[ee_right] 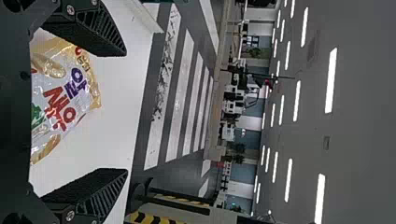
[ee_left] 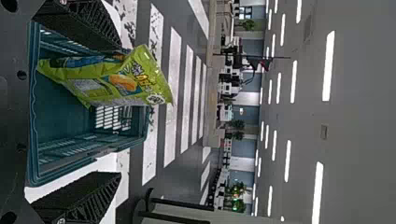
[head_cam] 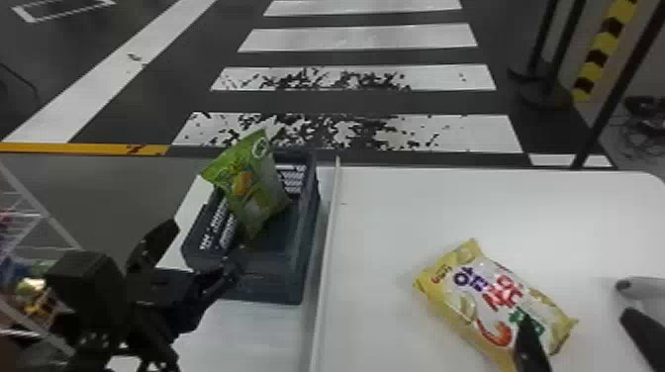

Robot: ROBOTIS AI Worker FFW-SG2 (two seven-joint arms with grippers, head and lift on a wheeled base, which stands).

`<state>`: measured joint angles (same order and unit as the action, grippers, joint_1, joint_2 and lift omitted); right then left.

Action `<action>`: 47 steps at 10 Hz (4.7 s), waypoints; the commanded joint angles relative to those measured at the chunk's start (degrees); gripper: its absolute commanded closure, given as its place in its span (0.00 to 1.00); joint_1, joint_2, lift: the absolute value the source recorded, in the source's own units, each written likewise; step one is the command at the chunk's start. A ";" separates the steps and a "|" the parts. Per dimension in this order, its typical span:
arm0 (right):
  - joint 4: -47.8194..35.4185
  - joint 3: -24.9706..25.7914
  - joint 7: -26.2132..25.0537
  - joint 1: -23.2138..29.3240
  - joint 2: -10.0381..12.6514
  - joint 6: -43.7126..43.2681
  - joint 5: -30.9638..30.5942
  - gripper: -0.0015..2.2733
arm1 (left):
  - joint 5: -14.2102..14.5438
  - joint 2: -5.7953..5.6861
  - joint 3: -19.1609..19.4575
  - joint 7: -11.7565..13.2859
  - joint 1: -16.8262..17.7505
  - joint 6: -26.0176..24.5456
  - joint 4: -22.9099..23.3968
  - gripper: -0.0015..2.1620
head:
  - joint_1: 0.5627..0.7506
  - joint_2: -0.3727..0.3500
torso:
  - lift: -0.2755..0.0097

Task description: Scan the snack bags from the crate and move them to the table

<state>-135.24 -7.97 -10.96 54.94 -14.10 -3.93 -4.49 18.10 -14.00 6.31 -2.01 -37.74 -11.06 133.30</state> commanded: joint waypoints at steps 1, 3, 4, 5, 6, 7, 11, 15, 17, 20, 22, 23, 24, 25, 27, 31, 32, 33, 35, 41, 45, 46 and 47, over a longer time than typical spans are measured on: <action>-0.37 -0.03 0.50 -0.80 0.04 0.90 0.10 0.05 | 0.35 0.20 -0.25 -0.01 -0.14 0.03 0.38 0.02 | 0.70 0.70 | 0.63; -1.60 -0.55 1.38 -1.15 -0.05 3.54 0.27 0.07 | 0.35 0.47 -0.60 0.34 0.12 -0.15 -0.06 0.02 | 0.70 0.69 | 0.63; -1.60 -1.43 2.34 -1.68 -0.13 4.60 0.27 0.07 | 0.44 0.56 -0.78 0.43 0.21 -0.15 -0.15 0.02 | 0.70 0.69 | 0.63; -1.43 -2.57 3.05 -2.47 -0.31 6.18 -0.34 0.08 | 0.44 0.56 -1.13 0.43 0.21 -0.33 -0.06 0.02 | 0.70 0.71 | 0.63; -0.73 -3.28 3.31 -3.26 -1.19 6.53 -1.93 0.08 | 0.44 0.64 -1.21 0.43 0.12 -0.33 -0.15 0.02 | 0.70 0.73 | 0.63; 0.42 -4.07 3.84 -3.61 -2.86 7.58 -5.18 0.08 | 0.44 0.64 -1.30 0.52 -0.06 -0.33 -0.23 0.02 | 0.70 0.73 | 0.63; 2.18 -6.18 5.33 -4.32 -5.32 16.02 -14.14 0.07 | 0.53 0.56 -1.92 0.87 0.21 -0.33 -0.67 0.02 | 0.70 0.77 | 0.63; 6.13 -8.64 3.22 -6.69 -9.98 20.24 -25.57 0.07 | 0.53 0.47 -2.01 2.01 0.30 -0.68 -0.94 0.02 | 0.70 0.71 | 0.63; 8.85 -11.80 0.67 -8.18 -12.09 23.76 -32.34 0.07 | 1.32 0.47 -1.92 2.28 0.38 -0.68 -0.85 0.02 | 0.70 0.69 | 0.63; 13.34 -15.14 0.76 -11.43 -14.11 25.34 -36.12 0.07 | 1.58 0.47 -2.01 3.33 0.38 -0.68 -0.85 0.02 | 0.70 0.68 | 0.63; 15.80 -16.37 1.20 -13.90 -14.64 26.22 -36.47 0.07 | 1.67 0.47 -2.01 3.95 0.38 -0.68 -0.85 0.02 | 0.70 0.68 | 0.63; 16.85 -17.16 1.47 -14.86 -14.64 26.22 -36.55 0.07 | 1.76 0.38 -2.01 3.95 0.38 -0.68 -0.85 0.02 | 0.70 0.67 | 0.63; 17.82 -18.13 1.55 -16.01 -14.72 26.39 -36.82 0.07 | 1.76 0.29 -1.92 4.03 0.38 -0.68 -1.03 0.02 | 0.70 0.67 | 0.63; 18.96 -18.40 1.55 -16.97 -14.72 26.74 -36.91 0.07 | 1.76 0.29 -1.83 4.12 0.38 -0.68 -1.03 0.02 | 0.70 0.68 | 0.63; 20.19 -18.83 1.64 -18.73 -14.81 27.80 -36.82 0.07 | 2.37 0.29 -1.57 4.21 0.47 -0.68 -1.03 0.02 | 0.70 0.68 | 0.63; 20.54 -18.40 1.90 -20.66 -16.04 31.67 -37.17 0.07 | 2.55 0.12 -1.21 4.56 0.73 -0.68 -1.11 0.02 | 0.70 0.64 | 0.63; 20.72 -18.31 1.90 -20.84 -16.22 32.19 -37.43 0.07 | 2.73 0.12 -1.21 4.56 1.09 -0.68 -1.55 0.02 | 0.70 0.62 | 0.63; 21.25 -18.31 1.99 -21.37 -16.48 32.72 -37.52 0.07 | 2.90 0.20 -1.30 4.82 1.35 -0.68 -1.82 0.02 | 0.70 0.61 | 0.63; 21.51 -18.31 3.57 -22.07 -16.66 34.30 -37.52 0.18 | 3.08 0.38 -1.30 5.35 1.61 -0.68 -2.17 0.02 | 0.70 0.58 | 0.63; 19.40 -18.75 4.45 -21.81 -16.57 36.06 -36.29 0.83 | 4.22 0.47 -1.21 6.14 2.32 -0.68 -3.84 0.02 | 0.70 0.57 | 0.63; 1.38 -13.21 6.12 -17.59 -16.22 44.85 -30.14 0.83 | 4.40 0.47 -1.48 6.14 2.58 -0.85 -3.75 0.02 | 0.70 0.58 | 0.63; -3.45 -8.02 9.02 -16.80 -14.46 47.84 -20.12 0.83 | 4.40 0.47 -1.65 6.14 2.67 -1.03 -3.84 0.02 | 0.70 0.57 | 0.63; -6.97 -2.40 11.57 -16.18 -11.03 49.77 -10.98 0.83 | 4.48 0.47 -1.65 6.14 3.02 -1.20 -4.10 0.02 | 0.70 0.55 | 0.63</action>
<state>-139.80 -13.82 0.45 38.38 -27.10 44.62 -21.31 22.52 -13.53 4.66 4.13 -34.92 -12.18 129.41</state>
